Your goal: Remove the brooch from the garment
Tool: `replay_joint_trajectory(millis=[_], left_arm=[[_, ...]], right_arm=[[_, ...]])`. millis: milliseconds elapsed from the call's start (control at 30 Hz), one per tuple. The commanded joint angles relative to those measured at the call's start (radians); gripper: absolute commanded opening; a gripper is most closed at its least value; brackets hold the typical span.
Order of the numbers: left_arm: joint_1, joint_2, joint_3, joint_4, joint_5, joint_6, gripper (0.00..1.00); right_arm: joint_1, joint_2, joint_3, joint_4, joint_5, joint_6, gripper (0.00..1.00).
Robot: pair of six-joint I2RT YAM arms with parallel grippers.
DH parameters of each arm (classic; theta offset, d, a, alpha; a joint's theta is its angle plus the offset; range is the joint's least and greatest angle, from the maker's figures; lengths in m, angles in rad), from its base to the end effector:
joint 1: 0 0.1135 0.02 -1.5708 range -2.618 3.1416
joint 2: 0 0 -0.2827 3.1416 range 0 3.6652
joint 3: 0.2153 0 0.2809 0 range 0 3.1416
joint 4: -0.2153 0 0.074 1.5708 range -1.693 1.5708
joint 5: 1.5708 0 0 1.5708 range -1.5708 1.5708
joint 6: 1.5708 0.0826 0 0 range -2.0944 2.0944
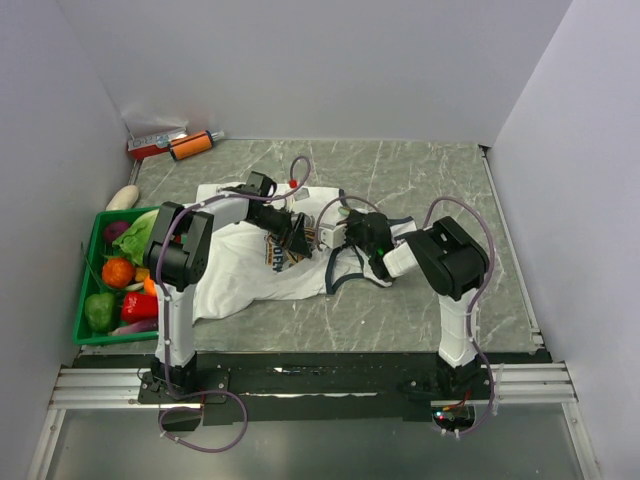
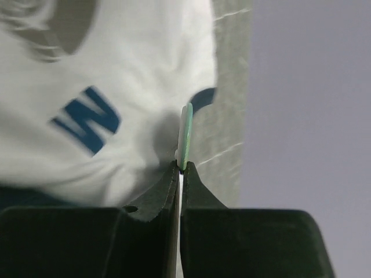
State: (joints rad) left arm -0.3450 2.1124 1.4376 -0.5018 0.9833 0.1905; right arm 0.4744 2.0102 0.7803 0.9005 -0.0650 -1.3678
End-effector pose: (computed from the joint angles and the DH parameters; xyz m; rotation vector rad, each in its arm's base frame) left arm 0.4129 -0.2215 0.1206 0.9202 2.3427 -1.3748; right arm 0.3859 0.2042 0.0802 -1.5690 1.1355 -0.5413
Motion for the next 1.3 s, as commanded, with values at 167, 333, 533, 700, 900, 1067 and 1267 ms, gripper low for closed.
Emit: replay_joint_trajectory(millis=[167, 333, 533, 700, 900, 1067, 1267], left_arm=[[0.014, 0.027, 0.046, -0.029, 0.035, 0.030, 0.97], [0.026, 0.014, 0.056, -0.041, 0.055, 0.056, 0.98], [0.043, -0.051, 0.090, -0.069, 0.043, 0.098, 0.99], [0.061, -0.144, 0.090, 0.001, 0.034, 0.063, 0.96], [0.078, -0.206, 0.099, 0.166, 0.026, -0.068, 0.96], [0.081, -0.218, 0.096, 0.461, 0.041, -0.371, 0.99], [0.084, -0.174, 0.104, 0.775, 0.173, -0.733, 0.99]], right_arm=[[-0.054, 0.056, 0.135, 0.284, 0.042, -0.068, 0.00], [-0.158, -0.100, 0.377, -0.113, 0.191, 0.332, 0.00], [-0.344, -0.240, 0.781, -1.120, -0.442, 0.987, 0.00], [-0.346, -0.199, 0.938, -1.537, -0.941, 0.998, 0.00], [-0.347, -0.255, 0.800, -1.588, -1.136, 1.046, 0.00], [-0.346, -0.264, 0.760, -1.669, -1.203, 0.951, 0.00], [-0.346, -0.294, 0.700, -1.605, -1.242, 1.015, 0.00]])
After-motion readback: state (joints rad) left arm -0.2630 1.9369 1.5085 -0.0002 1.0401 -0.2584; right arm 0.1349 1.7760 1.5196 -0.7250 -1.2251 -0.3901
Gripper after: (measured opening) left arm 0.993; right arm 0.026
